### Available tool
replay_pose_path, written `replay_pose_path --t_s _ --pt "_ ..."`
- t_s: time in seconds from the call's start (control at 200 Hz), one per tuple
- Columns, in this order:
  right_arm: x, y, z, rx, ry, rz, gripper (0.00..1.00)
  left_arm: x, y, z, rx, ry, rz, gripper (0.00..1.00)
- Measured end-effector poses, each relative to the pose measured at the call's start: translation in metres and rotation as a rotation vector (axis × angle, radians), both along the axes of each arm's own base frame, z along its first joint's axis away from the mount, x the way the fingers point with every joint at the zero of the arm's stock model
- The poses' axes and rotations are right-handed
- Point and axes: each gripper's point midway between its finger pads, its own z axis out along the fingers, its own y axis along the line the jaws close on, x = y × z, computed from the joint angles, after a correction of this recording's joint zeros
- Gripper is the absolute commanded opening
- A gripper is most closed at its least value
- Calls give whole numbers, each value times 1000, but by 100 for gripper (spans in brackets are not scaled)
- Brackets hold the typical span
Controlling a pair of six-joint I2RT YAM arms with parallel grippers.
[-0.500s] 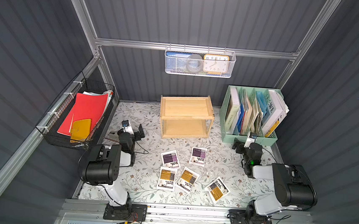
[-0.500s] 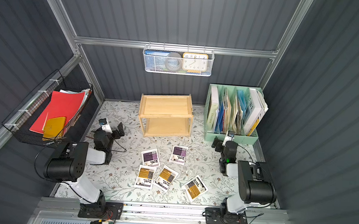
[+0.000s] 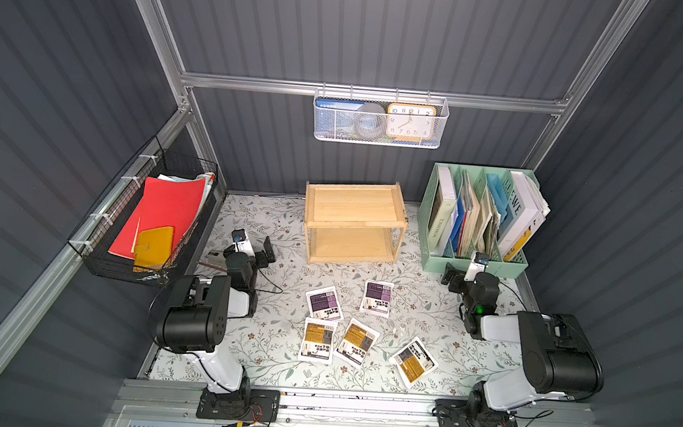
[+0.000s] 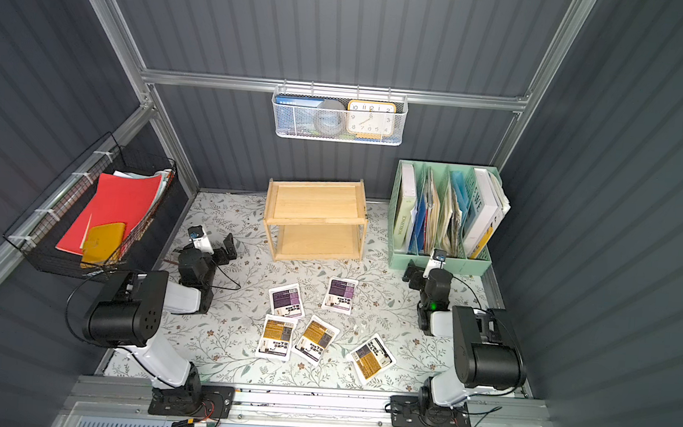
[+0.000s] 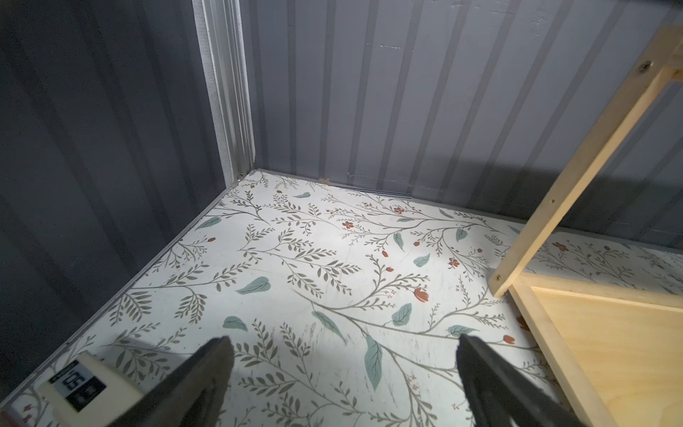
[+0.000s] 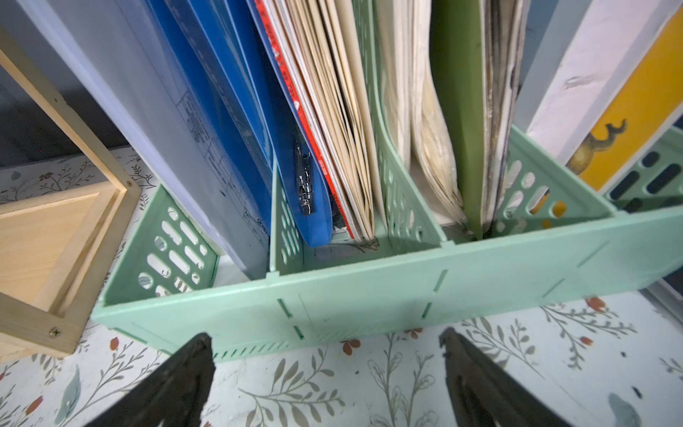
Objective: Place the bagged coffee beans on the shelf by color
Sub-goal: Move the bagged coffee beans to the center of the board.
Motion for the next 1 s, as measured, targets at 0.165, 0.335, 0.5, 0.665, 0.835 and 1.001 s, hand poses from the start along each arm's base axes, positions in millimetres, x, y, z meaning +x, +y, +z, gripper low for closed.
replay_pose_path --t_s 0.165,0.335,0.5,0.665,0.835,1.001 --pt "0 0 0 0 0 0 99 0 0 0 0 0 0 100" --pt "-1 0 2 0 0 0 99 1 0 0 -2 9 1 100" --pt "-11 -4 34 -7 -74 -24 99 26 6 24 -9 39 16 100" --pt "-29 -13 66 58 -114 -101 99 31 8 67 -15 1 26 100" --pt "-51 -24 95 287 -127 -240 99 25 0 92 -52 10 17 100" --pt "-70 -9 97 485 -99 -218 99 11 -26 109 -106 34 -31 100"
